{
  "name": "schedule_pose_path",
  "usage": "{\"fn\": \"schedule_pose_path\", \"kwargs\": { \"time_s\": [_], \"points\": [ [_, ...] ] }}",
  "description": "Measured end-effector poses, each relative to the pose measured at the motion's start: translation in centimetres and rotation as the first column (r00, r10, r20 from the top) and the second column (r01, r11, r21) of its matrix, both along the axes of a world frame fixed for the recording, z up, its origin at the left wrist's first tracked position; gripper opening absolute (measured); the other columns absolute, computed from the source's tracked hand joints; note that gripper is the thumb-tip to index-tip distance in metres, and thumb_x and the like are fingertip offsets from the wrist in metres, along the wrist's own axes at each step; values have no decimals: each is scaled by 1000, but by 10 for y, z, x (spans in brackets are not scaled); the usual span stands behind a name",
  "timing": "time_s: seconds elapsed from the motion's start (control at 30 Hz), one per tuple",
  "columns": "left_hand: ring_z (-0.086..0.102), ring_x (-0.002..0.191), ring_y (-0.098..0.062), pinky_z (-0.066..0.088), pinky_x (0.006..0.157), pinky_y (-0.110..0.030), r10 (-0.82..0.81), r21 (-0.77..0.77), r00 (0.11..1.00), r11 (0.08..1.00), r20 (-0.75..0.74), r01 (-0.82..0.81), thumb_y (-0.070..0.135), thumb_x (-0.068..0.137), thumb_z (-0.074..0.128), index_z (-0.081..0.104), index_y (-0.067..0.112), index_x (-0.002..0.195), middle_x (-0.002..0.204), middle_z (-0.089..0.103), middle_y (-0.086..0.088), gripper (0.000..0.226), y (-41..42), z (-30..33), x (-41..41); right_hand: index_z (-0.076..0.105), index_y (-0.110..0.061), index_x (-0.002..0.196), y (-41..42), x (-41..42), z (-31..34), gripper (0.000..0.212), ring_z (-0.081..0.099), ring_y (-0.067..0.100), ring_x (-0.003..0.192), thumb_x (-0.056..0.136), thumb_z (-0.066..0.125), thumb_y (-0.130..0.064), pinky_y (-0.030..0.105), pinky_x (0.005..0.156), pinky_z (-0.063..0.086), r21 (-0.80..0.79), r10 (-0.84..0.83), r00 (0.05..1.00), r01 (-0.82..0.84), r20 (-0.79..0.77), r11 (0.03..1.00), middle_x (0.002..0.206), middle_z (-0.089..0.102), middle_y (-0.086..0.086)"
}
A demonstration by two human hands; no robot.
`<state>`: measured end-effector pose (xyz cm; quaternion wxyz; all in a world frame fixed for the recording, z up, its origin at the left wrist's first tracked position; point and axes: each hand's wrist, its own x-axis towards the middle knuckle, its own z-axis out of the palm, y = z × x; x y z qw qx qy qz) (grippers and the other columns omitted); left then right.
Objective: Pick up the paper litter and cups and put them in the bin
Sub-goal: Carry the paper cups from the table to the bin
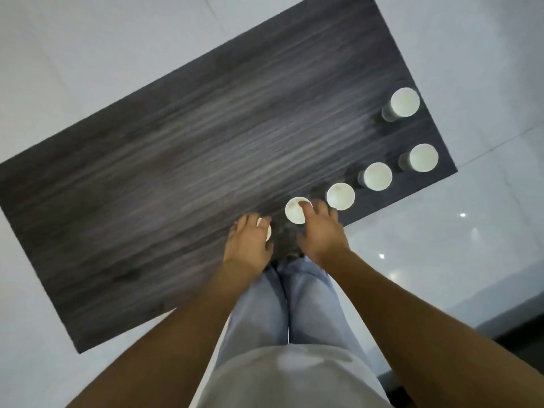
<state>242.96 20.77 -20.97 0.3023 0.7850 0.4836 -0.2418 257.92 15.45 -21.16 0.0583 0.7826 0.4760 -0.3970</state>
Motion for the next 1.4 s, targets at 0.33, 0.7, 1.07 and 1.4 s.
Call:
{"fn": "schedule_pose_path", "kwargs": {
  "time_s": [0.33,0.7,1.07,1.4],
  "points": [
    [0,146,-34,14,116,-58,-44,-54,982,998,-182,34,20,89,60,24,25,147,159,5,-4,69,-15,-107,9,27,-24,144,28,7,-108,71,22,35,138,86,66,-20,49,109,32,-82,385,923,-382,24,920,153,16,12],
    [37,127,-24,44,99,-37,218,49,970,976,-105,-214,17,85,64,38,19,132,136,39,-4,54,-25,-61,-16,35,-18,137,30,7,-66,62,36,32,129,85,69,-21,42,104,41,-100,509,860,-510,-34,854,140,36,12],
    [37,130,-23,41,106,-38,579,124,812,813,-75,-568,27,86,66,39,19,137,140,36,-5,57,-50,75,-96,39,-16,132,80,-88,77,55,35,32,125,85,67,-19,44,92,48,7,737,675,-737,-33,676,135,36,10],
    [36,129,-24,44,98,-35,751,199,660,650,-20,-733,29,85,65,38,19,139,140,37,-6,61,-134,150,-262,34,-17,138,22,-273,150,63,30,34,131,85,67,-21,47,96,47,45,892,452,-891,-11,452,141,32,11]
  ]
}}
